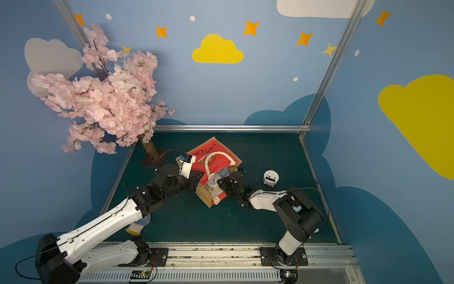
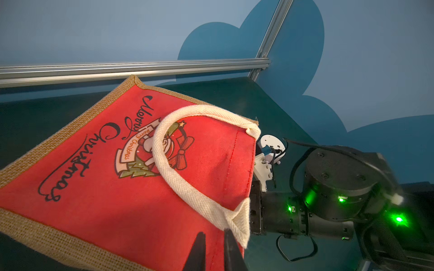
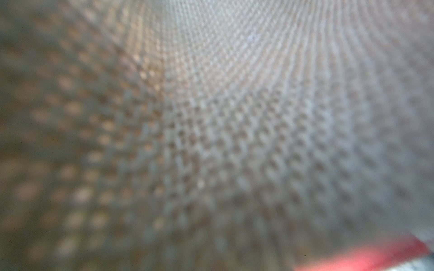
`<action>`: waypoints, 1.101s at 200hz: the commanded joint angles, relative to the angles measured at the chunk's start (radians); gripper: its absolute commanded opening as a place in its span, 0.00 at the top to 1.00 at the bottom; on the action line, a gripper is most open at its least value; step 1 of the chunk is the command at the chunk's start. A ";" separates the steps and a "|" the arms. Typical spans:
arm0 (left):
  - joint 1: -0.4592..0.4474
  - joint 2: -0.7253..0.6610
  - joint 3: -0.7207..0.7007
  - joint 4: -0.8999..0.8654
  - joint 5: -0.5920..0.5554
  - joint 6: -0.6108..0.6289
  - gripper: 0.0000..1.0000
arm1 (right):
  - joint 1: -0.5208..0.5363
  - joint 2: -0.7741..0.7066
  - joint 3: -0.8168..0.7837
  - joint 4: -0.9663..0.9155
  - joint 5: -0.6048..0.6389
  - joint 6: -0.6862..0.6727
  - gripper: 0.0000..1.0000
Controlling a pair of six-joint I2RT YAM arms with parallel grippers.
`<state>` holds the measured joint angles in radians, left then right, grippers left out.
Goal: Take the alarm clock out of the canvas bag
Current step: Pick up the alarm from the canvas bag, then place the alarm at the center of the board.
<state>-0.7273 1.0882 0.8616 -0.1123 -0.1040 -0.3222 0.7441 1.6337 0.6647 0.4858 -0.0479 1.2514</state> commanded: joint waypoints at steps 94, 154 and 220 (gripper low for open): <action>-0.002 0.013 0.019 0.007 0.010 -0.017 0.84 | -0.064 -0.162 -0.119 -0.087 0.013 -0.070 0.82; -0.003 0.017 0.020 0.010 0.010 -0.024 0.84 | -0.103 -0.252 -0.152 -0.133 -0.026 -0.112 0.82; -0.003 0.024 0.020 0.019 0.015 -0.021 0.84 | -0.155 -0.478 -0.229 -0.282 -0.024 -0.155 0.83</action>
<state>-0.7277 1.1057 0.8619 -0.1108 -0.1001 -0.3420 0.6060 1.2388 0.4473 0.2565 -0.0700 1.1355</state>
